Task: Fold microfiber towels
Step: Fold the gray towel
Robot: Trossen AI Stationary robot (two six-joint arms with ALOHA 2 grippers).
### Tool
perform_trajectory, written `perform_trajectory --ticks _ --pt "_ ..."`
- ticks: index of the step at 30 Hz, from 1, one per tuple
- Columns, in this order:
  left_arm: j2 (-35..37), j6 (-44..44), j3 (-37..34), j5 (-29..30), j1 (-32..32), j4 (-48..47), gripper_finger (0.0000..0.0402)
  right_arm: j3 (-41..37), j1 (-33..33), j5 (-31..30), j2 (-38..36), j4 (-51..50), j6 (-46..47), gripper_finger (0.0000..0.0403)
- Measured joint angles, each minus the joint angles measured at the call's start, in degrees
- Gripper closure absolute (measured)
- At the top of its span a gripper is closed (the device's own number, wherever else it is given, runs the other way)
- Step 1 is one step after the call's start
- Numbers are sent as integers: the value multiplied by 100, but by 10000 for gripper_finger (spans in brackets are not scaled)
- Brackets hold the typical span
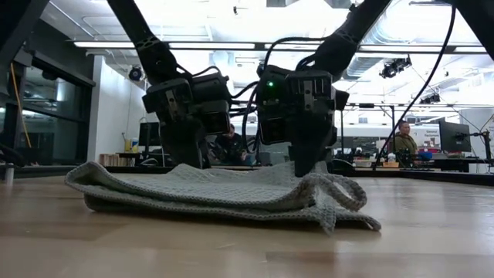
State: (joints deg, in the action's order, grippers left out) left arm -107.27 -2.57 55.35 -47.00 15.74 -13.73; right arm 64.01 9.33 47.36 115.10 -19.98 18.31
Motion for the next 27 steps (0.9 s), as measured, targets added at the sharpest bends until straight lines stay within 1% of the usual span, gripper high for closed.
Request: perform_trajectory --ticks 5,9,13,19,22,27 --pt "141 2 -4 28 -4 -10 401 -22 -149 -590 -234 -198 -19 396" --pt "304 21 -4 296 -7 -50 401 -11 -238 -1157 -514 -365 -124 395" --pt "453 28 5 585 -119 -145 401 -11 -340 -1357 -708 -382 -162 396" --pt "634 20 11 1074 -502 -276 401 -11 -564 -1466 -722 -367 -99 396" --pt "712 16 14 1312 -656 -272 401 -9 -677 -1759 -722 -373 -96 397" --pt "832 40 13 1643 -640 -329 402 -9 -735 -2199 -818 -466 -9 396"
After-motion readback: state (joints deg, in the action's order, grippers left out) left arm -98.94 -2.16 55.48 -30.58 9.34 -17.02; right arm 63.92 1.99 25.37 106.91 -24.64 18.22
